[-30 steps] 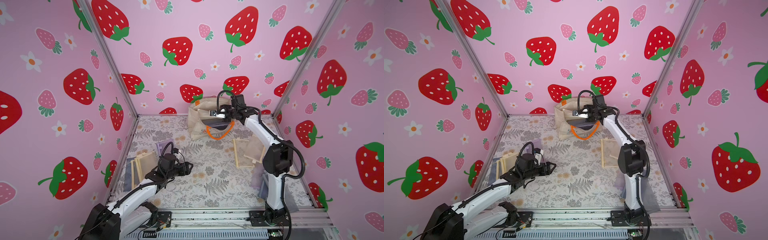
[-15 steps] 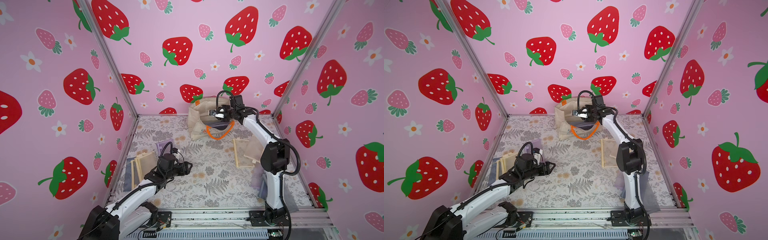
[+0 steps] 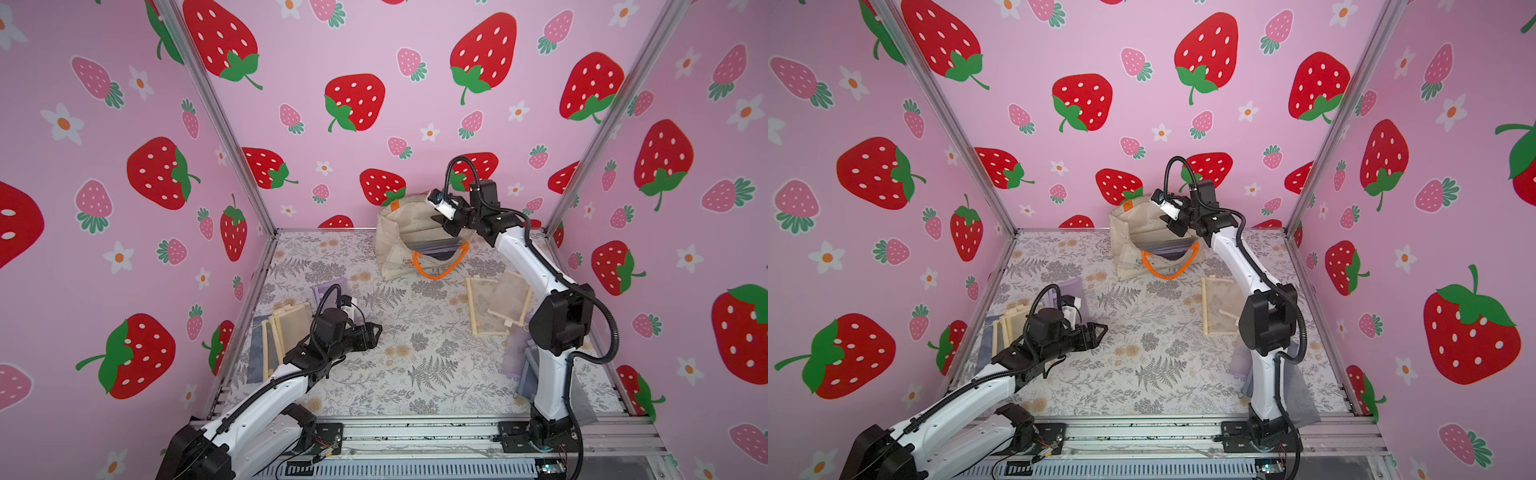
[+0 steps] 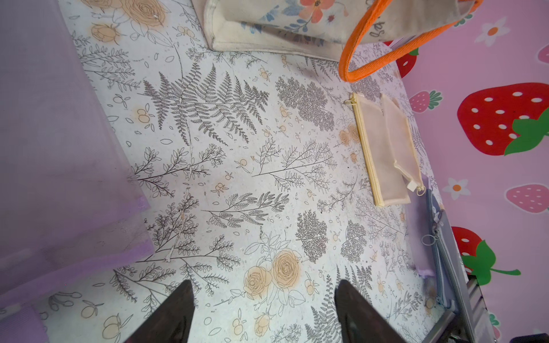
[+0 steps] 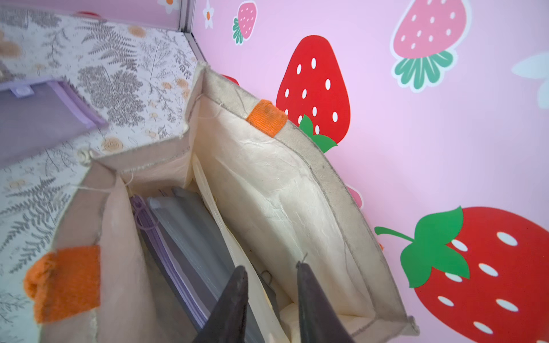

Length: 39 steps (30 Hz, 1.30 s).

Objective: Put the pencil pouch into the canvas bag
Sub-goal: Place the pencil pouch in the canvas bag.

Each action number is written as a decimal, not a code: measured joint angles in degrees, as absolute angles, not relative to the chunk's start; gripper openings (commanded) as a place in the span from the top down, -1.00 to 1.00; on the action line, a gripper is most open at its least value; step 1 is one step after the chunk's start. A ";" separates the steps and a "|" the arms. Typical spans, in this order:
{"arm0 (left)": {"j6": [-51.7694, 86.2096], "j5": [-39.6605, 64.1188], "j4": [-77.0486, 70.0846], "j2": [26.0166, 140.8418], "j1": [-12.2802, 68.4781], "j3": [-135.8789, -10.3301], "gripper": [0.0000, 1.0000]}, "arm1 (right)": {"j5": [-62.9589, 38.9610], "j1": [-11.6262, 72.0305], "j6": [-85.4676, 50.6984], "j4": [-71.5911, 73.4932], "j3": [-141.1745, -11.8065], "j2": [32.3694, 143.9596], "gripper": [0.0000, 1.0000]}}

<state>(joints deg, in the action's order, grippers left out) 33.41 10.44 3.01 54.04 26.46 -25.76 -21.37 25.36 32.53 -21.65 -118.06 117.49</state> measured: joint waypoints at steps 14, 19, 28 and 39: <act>33.47 9.87 3.90 52.53 26.46 -25.76 -0.53 | -12.01 26.79 20.27 -29.02 -121.23 127.22 1.00; 33.50 9.43 4.01 52.42 26.44 -25.76 -0.53 | -7.94 26.89 19.33 -30.26 -120.97 129.21 1.00; 33.50 9.41 4.10 52.69 26.41 -25.76 -0.52 | -2.90 26.89 19.38 -29.93 -119.57 128.46 0.78; 31.88 6.98 9.43 55.24 24.86 -30.70 -0.55 | -3.99 28.36 14.15 -28.34 -107.87 110.59 -0.34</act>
<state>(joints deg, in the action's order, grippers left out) 31.88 6.98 9.43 55.24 24.86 -30.70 -3.99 28.36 14.15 -28.34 -107.87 110.59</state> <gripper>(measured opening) 0.770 0.626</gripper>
